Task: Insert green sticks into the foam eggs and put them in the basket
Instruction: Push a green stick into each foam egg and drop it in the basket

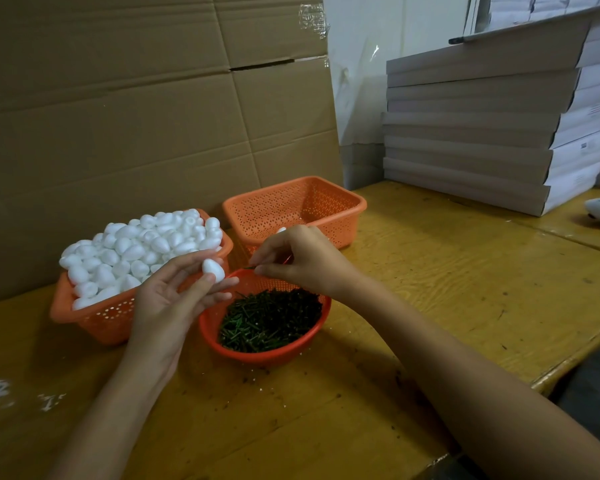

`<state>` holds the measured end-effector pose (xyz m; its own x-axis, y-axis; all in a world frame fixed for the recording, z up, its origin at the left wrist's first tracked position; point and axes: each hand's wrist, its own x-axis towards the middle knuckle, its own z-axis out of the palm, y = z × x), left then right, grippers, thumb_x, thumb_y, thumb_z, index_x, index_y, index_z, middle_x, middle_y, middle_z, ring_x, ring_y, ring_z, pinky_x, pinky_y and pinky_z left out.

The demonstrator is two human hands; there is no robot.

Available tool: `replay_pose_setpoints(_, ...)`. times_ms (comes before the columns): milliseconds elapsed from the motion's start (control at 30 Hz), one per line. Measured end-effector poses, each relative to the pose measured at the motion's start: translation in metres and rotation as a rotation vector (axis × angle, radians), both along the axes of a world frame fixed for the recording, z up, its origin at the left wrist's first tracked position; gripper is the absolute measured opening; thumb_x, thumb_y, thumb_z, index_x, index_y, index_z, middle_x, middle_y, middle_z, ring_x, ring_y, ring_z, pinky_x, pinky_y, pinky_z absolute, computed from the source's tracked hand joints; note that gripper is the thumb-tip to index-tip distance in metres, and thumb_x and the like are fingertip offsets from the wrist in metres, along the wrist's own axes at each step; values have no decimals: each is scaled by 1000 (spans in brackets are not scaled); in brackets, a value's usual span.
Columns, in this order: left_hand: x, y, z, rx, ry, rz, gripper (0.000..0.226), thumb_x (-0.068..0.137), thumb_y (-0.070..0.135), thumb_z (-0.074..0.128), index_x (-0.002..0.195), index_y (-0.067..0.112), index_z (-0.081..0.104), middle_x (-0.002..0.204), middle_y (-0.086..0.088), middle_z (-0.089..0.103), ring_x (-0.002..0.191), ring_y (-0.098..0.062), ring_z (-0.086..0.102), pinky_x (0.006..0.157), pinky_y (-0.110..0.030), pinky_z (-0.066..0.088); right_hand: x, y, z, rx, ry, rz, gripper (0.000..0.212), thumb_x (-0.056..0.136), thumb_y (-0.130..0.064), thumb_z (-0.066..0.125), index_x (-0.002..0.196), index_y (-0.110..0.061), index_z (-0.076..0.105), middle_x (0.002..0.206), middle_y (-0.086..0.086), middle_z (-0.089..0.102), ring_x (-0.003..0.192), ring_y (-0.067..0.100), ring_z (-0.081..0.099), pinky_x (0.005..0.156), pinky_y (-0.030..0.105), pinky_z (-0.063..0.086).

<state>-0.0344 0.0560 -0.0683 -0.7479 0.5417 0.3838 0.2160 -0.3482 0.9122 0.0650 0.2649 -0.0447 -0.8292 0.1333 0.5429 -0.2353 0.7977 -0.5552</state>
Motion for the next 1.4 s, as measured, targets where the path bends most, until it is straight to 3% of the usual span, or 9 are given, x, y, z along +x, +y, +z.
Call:
replay_pose_setpoints(467, 1, 0, 1, 3, 2, 21, 27, 82, 17, 81, 108, 21, 75, 122, -13, 78, 102, -36, 79, 79, -29, 65, 0, -6, -2, -54, -17, 83, 16, 87, -11, 84, 99, -9, 74, 87, 0, 80, 86, 4, 76, 87, 30, 59)
replay_pose_setpoints(833, 3, -1, 2, -3, 4, 19, 24, 76, 20, 85, 98, 26, 77, 118, -13, 79, 101, -33, 80, 77, -29, 65, 0, -10, -3, -21, -31, 98, 18, 84, -12, 87, 97, -12, 74, 85, -4, 81, 86, 3, 76, 90, 39, 57)
replay_pose_setpoints(1400, 9, 1, 3, -29, 80, 34, 22, 75, 11, 84, 89, 27, 79, 110, -11, 81, 105, -27, 79, 77, -27, 65, 2, -16, -3, -6, 0, 112, 20, 84, -11, 87, 97, -9, 73, 85, -3, 81, 86, 3, 76, 88, 39, 57)
